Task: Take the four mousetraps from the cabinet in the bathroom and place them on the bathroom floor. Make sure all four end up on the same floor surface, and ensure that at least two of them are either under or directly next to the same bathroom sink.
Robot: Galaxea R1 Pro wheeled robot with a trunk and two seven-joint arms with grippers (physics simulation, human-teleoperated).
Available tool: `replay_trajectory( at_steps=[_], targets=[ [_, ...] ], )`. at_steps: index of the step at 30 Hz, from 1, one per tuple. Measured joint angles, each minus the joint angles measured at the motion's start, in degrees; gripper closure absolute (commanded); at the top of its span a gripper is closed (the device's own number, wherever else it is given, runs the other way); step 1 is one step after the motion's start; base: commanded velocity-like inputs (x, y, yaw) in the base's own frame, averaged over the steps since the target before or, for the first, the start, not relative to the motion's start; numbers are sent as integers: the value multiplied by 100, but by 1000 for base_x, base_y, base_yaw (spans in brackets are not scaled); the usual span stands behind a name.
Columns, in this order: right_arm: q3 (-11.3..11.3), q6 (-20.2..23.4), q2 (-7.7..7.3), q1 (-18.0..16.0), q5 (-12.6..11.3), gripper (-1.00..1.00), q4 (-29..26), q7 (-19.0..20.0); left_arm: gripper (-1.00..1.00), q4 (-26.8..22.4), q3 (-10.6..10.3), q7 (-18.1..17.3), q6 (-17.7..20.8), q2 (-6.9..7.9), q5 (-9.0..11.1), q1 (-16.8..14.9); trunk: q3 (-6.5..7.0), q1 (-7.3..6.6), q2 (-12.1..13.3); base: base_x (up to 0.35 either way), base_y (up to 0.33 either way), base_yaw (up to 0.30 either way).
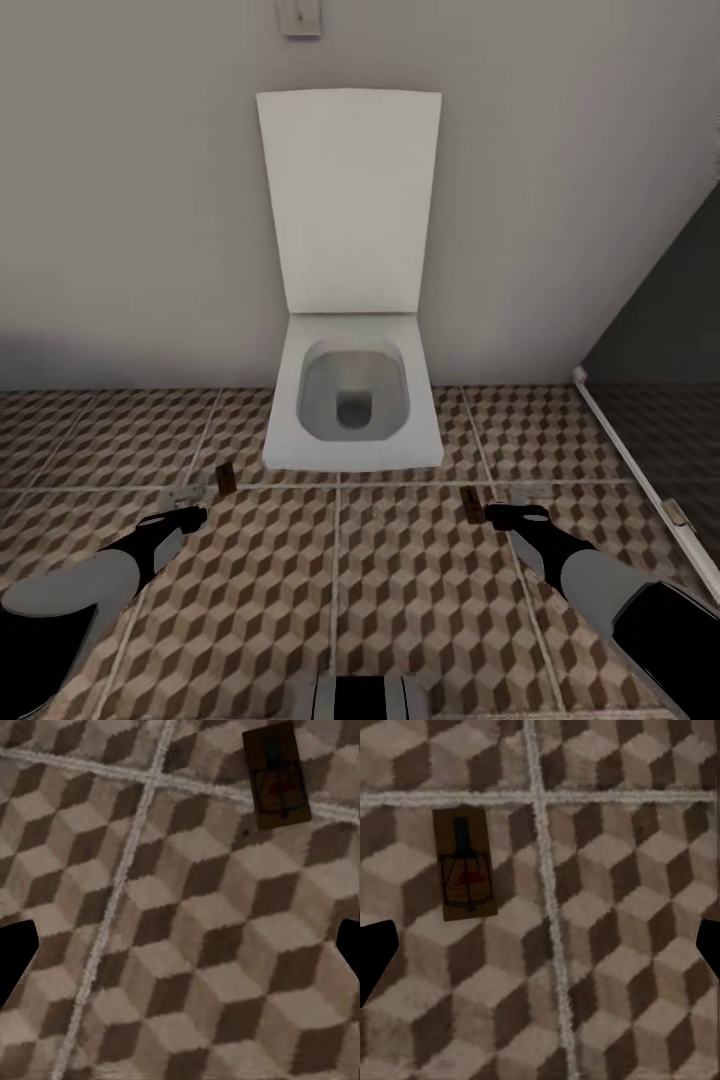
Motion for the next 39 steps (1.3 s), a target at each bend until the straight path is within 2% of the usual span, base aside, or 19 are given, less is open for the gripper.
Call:
replay_trajectory(
  at_steps=[8,17,39],
  targets=[
    [0,0,0,0,-1,-100,0,0,-100,0,2,15,-4,-6,4,1,0,0,0,-323,0,0],
    [0,0,0,0,-2,-100,0,0,-100,0,16,21,-8,-9,5,-4,0,-3,0,-75,0,0],
    [0,0,9,3,-8,-100,7,0,-100,0,17,37,-8,-33,-2,1,487,-61,29,-4,0,0]
  ],
)
